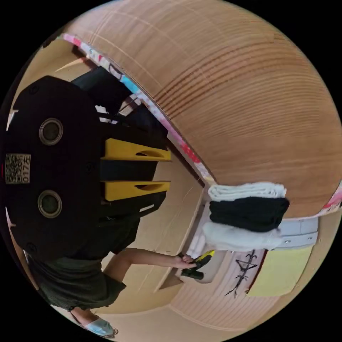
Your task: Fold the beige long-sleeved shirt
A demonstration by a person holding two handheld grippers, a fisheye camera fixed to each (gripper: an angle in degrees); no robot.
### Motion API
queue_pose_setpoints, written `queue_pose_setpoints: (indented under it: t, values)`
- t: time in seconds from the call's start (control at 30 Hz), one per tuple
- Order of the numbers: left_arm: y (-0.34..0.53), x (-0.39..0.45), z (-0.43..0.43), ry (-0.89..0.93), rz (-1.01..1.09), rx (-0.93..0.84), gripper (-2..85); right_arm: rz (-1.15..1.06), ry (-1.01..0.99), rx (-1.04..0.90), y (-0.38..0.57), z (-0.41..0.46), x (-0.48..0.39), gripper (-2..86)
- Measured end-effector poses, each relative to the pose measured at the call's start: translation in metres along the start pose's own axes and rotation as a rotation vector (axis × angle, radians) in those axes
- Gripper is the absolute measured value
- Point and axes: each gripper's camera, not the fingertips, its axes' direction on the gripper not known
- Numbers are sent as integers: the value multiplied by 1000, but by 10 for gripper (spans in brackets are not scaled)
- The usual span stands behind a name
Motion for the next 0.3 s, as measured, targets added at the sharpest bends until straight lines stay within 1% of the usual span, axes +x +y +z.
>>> queue_pose_setpoints:
  t: [0.03, 0.07, 0.1, 0.13, 0.17, 0.2, 0.23, 0.27, 0.3]
  values:
    - [38, -56, -34, -52, -174, 57, 79, 1, -17, -14, 11, 20, -8, 12]
    - [60, -83, -50, -68, -269, 83, 78, -18, -67, -41, 29, 57, -28, 10]
    - [110, -128, -78, -70, -468, 131, 73, -56, -126, -66, 43, 92, -54, 8]
    - [164, -164, -99, -30, -666, 200, 69, -78, -160, -81, 48, 109, -69, 7]
    - [191, -176, -108, 7, -743, 251, 68, -150, -239, -125, 54, 138, -103, 6]
    - [241, -191, -121, 101, -848, 383, 65, -261, -306, -168, 59, 162, -144, 6]
    - [280, -197, -126, 191, -909, 523, 64, -318, -323, -182, 62, 171, -165, 5]
    - [296, -198, -127, 233, -931, 587, 60, -423, -312, -189, 70, 185, -207, 5]
    - [319, -197, -122, 302, -955, 689, 53, -514, -274, -167, 79, 193, -247, 5]
